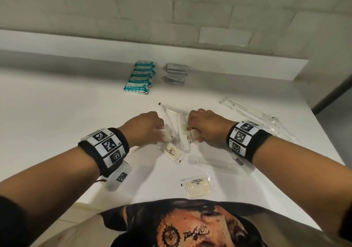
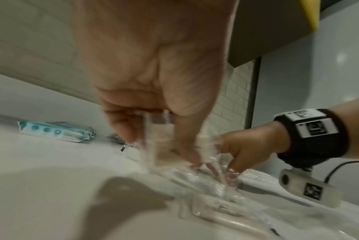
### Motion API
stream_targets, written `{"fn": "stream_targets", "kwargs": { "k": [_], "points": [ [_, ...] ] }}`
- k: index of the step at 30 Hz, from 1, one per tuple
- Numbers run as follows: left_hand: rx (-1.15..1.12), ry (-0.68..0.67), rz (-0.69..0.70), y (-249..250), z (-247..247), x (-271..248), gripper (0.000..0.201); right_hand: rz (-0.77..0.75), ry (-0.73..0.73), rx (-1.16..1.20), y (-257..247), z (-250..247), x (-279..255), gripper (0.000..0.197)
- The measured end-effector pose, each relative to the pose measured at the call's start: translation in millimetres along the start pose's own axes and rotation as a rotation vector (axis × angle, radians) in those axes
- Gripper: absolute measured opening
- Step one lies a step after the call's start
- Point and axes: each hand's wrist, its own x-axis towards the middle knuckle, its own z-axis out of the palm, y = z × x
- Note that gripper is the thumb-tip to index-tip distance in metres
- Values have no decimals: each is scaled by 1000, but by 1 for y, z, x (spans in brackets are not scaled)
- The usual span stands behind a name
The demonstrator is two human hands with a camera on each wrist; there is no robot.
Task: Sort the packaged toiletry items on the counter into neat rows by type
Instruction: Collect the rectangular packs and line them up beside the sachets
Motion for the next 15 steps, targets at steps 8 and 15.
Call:
{"fn": "stream_targets", "kwargs": {
  "k": [8, 15],
  "points": [
    [66, -188, 130, 33, 23, -21, 31, 4, -31, 15, -8, 2, 3, 34],
    [74, -154, 9, 49, 30, -17, 51, 103, -170, -15, -8, 0, -7, 50]
  ]
}}
